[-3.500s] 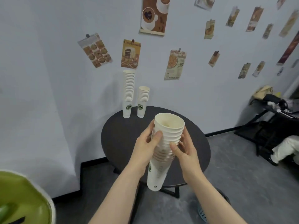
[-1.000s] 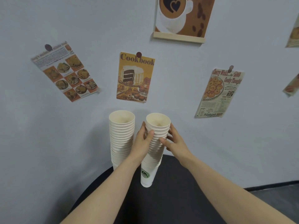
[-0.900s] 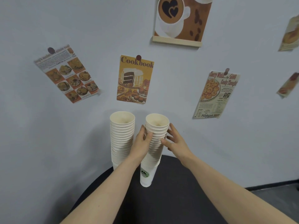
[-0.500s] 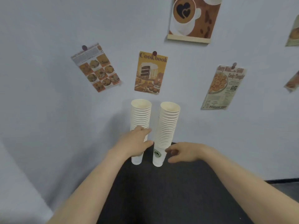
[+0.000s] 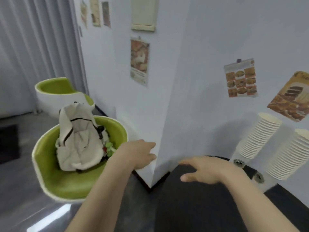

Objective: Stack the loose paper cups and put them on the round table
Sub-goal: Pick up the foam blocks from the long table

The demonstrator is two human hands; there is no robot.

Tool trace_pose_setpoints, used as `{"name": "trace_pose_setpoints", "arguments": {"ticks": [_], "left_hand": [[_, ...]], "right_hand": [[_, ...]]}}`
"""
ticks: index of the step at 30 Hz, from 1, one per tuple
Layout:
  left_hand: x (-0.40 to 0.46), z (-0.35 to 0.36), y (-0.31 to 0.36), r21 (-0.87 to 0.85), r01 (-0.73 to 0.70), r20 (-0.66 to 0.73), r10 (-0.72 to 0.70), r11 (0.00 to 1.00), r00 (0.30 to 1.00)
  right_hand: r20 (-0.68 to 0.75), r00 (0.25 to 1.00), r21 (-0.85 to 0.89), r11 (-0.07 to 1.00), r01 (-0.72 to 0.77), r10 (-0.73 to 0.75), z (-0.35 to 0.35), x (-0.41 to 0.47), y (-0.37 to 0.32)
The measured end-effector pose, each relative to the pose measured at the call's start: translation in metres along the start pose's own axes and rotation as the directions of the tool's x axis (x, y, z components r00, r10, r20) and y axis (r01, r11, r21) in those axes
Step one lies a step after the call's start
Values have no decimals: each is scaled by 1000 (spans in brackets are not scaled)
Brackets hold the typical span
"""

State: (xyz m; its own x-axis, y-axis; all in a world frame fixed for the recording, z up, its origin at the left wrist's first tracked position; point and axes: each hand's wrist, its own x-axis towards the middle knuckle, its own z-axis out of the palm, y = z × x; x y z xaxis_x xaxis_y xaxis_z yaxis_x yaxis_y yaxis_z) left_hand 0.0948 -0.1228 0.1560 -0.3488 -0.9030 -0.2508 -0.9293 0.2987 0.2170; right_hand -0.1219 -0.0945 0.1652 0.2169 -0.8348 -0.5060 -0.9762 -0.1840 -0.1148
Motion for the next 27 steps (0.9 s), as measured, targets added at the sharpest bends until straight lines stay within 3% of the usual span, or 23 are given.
{"name": "trace_pose_setpoints", "arguments": {"ticks": [7, 15, 21, 27], "left_hand": [[-142, 21, -116, -153, 342, -56, -354, 927, 934], [-318, 32, -244, -205, 669, -42, -689, 714, 723], [-416, 28, -345, -214, 766, -51, -790, 606, 611], [-462, 30, -434, -225, 782, -15, -804, 581, 594]], "right_hand": [[52, 940, -212, 916, 341, -338, 3, 25, -163], [183, 772, -311, 709, 633, -608, 37, 39, -382], [227, 698, -336, 618, 711, -679, 63, 45, -528], [261, 688, -336, 604, 723, -677, 71, 70, -619]]}}
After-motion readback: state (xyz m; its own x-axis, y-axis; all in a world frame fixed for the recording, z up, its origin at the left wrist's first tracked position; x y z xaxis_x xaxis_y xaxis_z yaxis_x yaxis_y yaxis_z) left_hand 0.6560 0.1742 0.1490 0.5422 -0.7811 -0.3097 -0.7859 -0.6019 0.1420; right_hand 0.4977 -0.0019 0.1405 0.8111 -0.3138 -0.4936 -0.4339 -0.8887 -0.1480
